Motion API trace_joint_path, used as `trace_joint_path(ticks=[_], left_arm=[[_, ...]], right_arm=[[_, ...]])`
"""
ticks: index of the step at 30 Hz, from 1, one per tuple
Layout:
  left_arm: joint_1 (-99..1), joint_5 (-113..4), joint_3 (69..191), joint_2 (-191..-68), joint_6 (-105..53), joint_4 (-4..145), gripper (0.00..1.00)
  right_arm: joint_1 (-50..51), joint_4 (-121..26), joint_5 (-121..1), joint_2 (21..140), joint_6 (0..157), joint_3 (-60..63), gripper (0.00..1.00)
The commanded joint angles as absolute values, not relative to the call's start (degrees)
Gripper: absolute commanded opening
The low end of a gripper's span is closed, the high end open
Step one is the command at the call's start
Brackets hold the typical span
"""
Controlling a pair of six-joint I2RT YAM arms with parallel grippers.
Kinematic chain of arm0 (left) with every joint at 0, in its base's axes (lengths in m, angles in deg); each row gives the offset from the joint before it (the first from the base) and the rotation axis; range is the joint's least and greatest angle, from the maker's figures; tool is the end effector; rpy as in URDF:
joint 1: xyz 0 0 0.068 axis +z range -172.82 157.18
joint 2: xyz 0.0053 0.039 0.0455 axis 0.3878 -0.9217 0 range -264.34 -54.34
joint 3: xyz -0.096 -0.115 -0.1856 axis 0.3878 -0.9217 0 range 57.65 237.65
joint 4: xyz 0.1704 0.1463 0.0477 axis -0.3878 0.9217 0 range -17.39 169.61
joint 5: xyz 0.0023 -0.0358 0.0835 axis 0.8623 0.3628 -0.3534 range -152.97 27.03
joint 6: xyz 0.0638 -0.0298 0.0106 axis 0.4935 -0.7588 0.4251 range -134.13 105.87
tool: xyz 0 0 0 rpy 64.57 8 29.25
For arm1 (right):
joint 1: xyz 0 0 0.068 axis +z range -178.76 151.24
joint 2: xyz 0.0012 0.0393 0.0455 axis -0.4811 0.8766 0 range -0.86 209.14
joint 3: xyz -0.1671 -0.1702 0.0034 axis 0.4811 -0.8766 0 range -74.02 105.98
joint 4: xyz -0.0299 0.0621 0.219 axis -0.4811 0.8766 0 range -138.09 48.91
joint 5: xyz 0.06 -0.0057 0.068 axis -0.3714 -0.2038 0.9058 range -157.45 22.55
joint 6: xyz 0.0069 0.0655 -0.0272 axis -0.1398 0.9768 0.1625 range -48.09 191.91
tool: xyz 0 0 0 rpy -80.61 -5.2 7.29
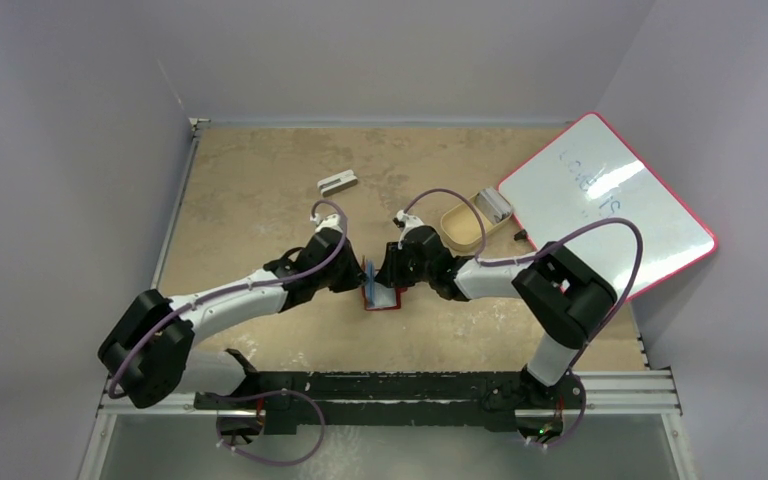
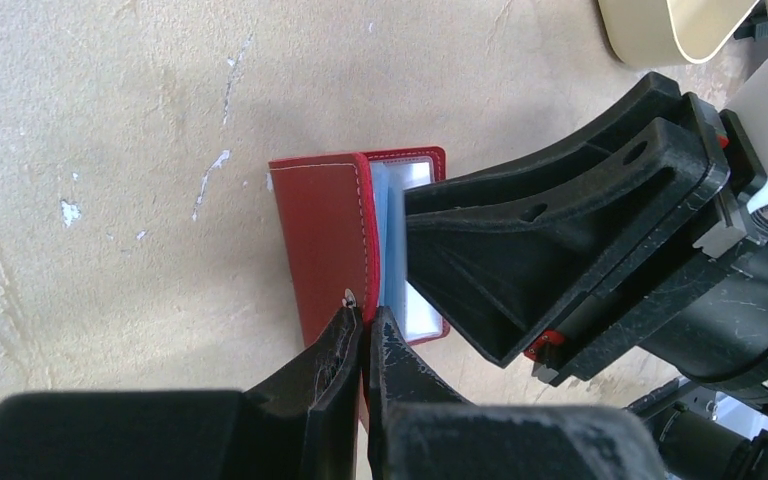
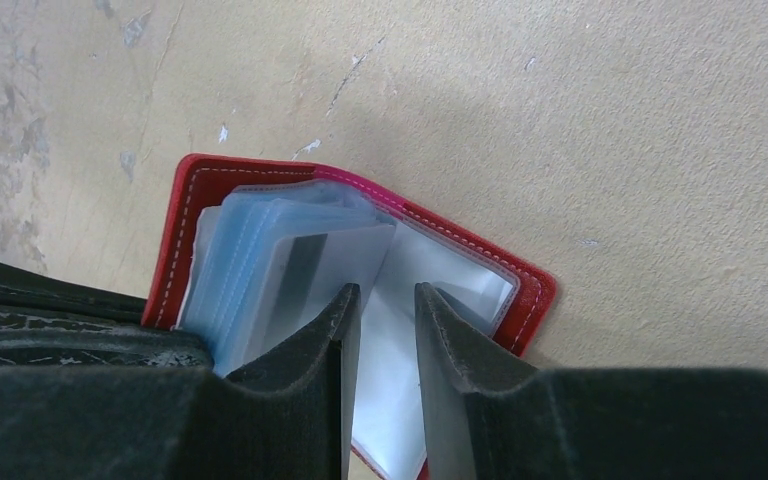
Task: Put the credit cards into the card holder
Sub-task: Turn over the card slot in the card holder.
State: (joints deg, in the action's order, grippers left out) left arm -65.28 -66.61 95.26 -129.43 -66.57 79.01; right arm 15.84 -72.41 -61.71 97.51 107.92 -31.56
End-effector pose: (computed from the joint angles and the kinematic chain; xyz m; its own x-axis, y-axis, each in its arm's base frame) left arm 0.1946 -0.1730 0.1618 -0.8190 -0.3228 -0.4744 -0.0152 0.8386 -0.5445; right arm 0.2334 0.2383 0.1292 -0.7481 0.0839 -0.6583 -0.3949 0.7410 0.5432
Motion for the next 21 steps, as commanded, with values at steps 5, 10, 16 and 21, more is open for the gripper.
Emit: trace_joint_path(ticks=[5,10,16,21], left_arm=[[-65.58,-67.65,95.73,-134.09,-66.78,77.58,0.0],[-65.98,-67.89,96.87,-135.59,-66.69,77.52,0.0],[-66.17,-68.86,97.55,-134.37,-66.89,79.31,0.0],[-66.21,-69.02,97.28,-132.86,-67.75,78.95,0.0]], right_arm=[[15.55,-67.26,-65.56,96.05,108.09,-33.4,0.34],[15.0,-65.33,-66.78,94.22,107.22,-33.01,0.37],[12.77,-59.56,-70.88,87.65,106.19,-34.38,0.39],[9.95,-54.93,-71.96,80.92,104.1,-34.31,0.41]])
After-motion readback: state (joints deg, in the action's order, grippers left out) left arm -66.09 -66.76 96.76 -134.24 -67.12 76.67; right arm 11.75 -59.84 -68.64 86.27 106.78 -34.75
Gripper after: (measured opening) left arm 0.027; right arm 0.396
